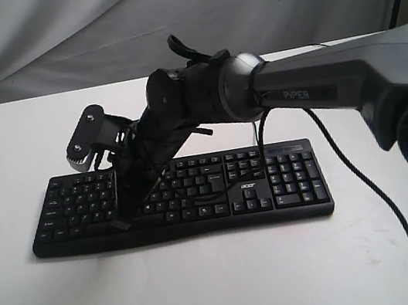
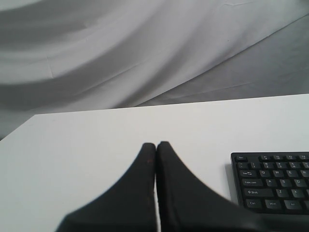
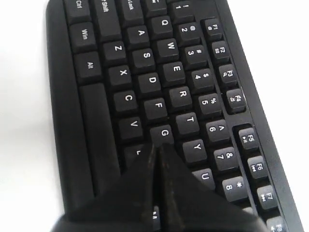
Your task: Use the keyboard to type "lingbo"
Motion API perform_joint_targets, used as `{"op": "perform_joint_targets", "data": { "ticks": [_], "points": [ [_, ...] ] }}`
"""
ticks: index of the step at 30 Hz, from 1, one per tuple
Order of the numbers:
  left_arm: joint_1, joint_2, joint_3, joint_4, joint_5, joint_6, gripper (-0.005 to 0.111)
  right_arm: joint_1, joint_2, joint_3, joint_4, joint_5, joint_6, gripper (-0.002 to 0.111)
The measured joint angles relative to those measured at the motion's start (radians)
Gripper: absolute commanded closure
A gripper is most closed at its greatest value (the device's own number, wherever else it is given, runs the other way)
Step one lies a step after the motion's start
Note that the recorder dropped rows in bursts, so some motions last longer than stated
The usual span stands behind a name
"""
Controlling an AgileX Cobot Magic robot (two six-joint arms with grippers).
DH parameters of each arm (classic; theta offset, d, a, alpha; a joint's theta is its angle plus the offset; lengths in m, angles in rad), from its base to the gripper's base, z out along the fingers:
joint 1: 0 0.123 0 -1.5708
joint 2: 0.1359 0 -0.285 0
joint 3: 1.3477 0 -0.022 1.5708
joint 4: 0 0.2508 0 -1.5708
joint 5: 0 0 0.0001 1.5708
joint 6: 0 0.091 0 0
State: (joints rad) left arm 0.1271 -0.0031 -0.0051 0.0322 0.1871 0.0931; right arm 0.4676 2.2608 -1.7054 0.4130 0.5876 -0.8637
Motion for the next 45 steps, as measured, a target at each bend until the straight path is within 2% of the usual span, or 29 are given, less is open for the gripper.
{"op": "perform_joint_targets", "data": {
  "ticks": [21,45],
  "points": [
    [0.0,0.0,0.0,0.0,0.0,0.0,0.106,0.0,0.002,0.0,0.016,-0.002,0.015,0.108],
    [0.0,0.0,0.0,0.0,0.0,0.0,0.106,0.041,0.042,0.0,0.077,-0.148,0.025,0.108]
  ]
}}
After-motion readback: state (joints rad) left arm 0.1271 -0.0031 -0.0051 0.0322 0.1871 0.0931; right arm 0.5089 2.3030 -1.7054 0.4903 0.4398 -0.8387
